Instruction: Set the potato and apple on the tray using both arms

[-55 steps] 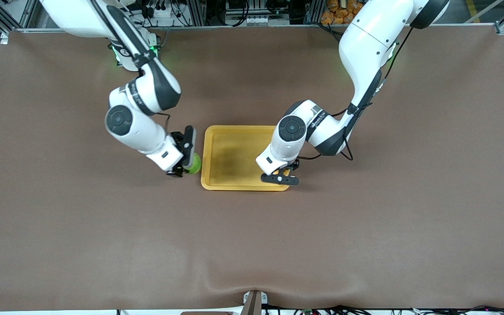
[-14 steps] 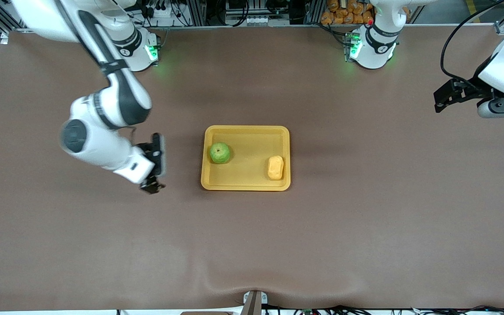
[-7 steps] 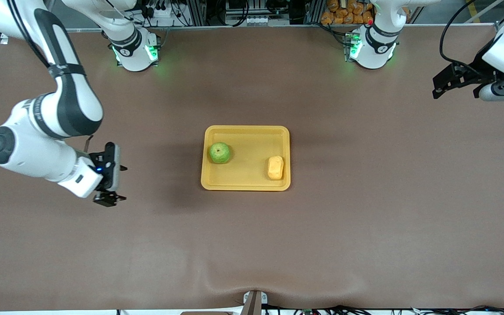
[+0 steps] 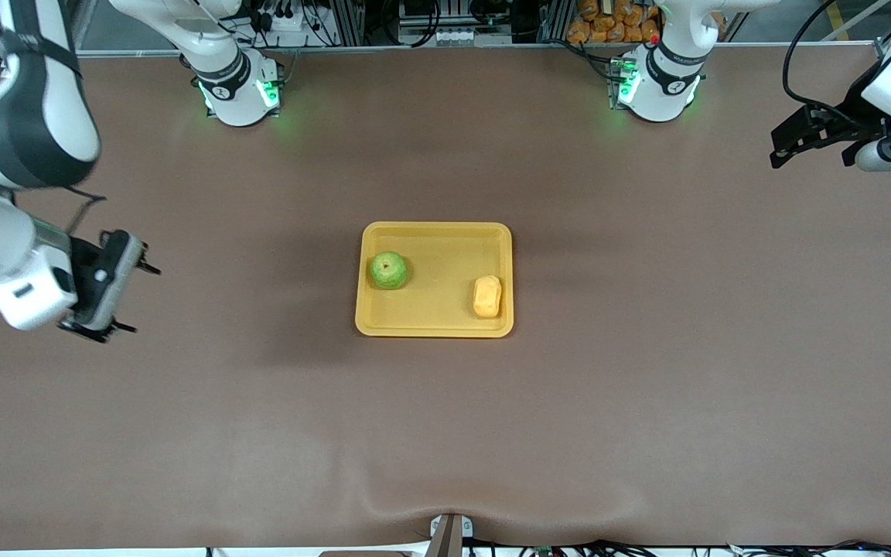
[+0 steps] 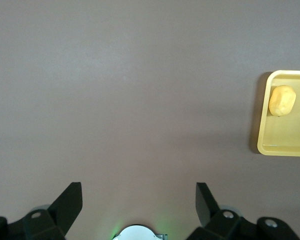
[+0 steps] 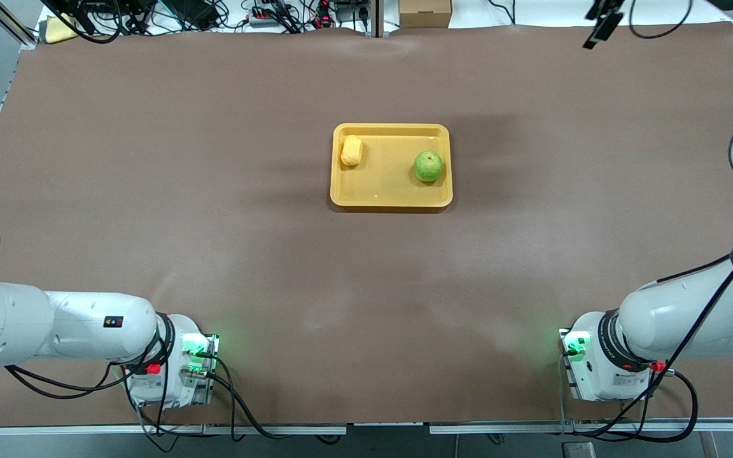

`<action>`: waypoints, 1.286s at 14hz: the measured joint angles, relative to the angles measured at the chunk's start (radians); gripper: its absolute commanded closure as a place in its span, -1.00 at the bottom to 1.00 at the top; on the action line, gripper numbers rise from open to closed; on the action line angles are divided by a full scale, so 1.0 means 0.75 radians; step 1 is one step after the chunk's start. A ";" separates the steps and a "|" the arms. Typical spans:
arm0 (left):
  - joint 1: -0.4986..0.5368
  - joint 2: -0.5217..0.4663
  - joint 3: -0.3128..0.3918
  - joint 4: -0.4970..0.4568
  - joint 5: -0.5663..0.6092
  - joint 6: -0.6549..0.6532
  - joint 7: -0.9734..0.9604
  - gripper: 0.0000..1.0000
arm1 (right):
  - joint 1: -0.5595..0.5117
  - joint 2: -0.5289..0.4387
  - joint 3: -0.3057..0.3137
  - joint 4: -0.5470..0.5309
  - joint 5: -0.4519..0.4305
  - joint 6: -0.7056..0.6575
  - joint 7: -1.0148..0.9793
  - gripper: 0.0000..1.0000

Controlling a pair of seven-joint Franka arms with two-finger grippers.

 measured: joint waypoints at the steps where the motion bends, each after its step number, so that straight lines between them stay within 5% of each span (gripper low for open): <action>1: -0.001 0.000 -0.001 0.001 0.000 0.000 0.000 -1.00 | 0.000 -0.038 -0.020 -0.002 -0.002 -0.032 0.057 -1.00; 7: -0.004 -0.001 -0.001 0.003 0.000 -0.041 0.000 -1.00 | 0.008 -0.169 -0.107 -0.019 -0.088 -0.102 0.361 -1.00; 18: -0.010 -0.005 -0.011 0.010 0.000 -0.064 0.002 -1.00 | -0.003 -0.358 -0.126 -0.131 -0.083 -0.288 1.636 -1.00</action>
